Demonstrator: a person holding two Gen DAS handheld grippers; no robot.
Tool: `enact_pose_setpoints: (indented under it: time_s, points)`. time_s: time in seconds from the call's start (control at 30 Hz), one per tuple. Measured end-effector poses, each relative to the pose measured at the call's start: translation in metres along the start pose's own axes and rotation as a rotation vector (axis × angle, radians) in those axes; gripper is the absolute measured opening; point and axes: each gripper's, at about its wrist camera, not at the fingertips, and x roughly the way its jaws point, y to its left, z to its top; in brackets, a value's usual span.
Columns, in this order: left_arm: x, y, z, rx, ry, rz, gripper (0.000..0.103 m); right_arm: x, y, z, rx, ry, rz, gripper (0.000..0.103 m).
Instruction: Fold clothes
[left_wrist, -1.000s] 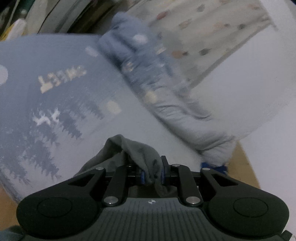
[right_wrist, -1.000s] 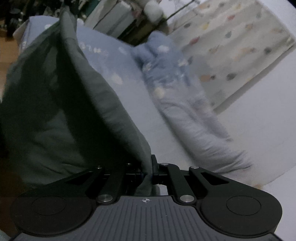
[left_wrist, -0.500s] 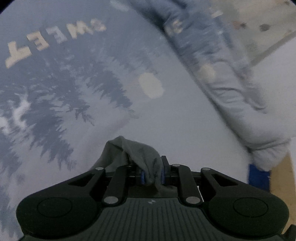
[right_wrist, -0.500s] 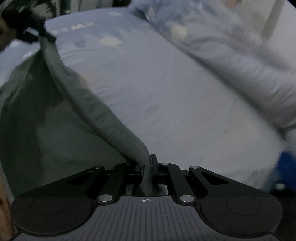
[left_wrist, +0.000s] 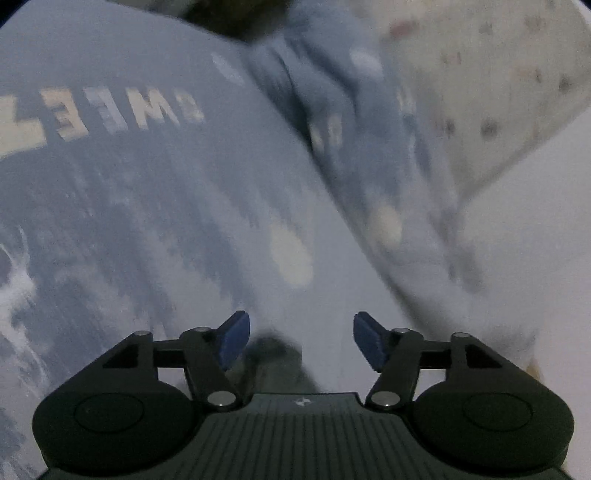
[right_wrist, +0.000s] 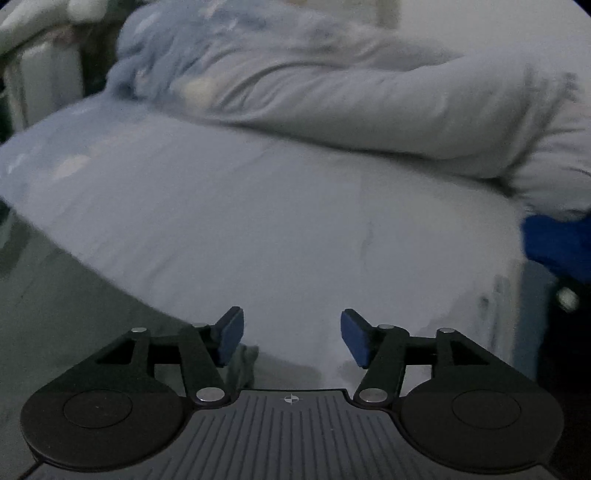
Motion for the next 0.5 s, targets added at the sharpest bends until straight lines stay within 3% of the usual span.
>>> enact_pose_setpoints:
  time_s: [0.07, 0.23, 0.27, 0.33, 0.5]
  points:
    - [-0.012, -0.002, 0.006, 0.038, -0.013, 0.042, 0.071, -0.024, 0.008, -0.012, 0.008, -0.055, -0.038, 0.084]
    - [-0.050, -0.006, 0.003, 0.178, 0.021, 0.072, 0.072, -0.079, 0.046, -0.043, -0.015, -0.173, -0.025, 0.087]
    - [-0.060, -0.006, 0.003, 0.195, 0.018, 0.067, 0.072, -0.092, 0.059, -0.049, -0.027, -0.193, -0.014, 0.088]
    - [-0.075, -0.006, 0.005, 0.212, 0.006, 0.061, 0.083, -0.115, 0.091, -0.059, -0.047, -0.230, 0.018, 0.090]
    - [-0.120, -0.002, 0.003, 0.275, 0.010, 0.034, 0.086, -0.154, 0.192, -0.082, -0.111, -0.296, 0.113, 0.094]
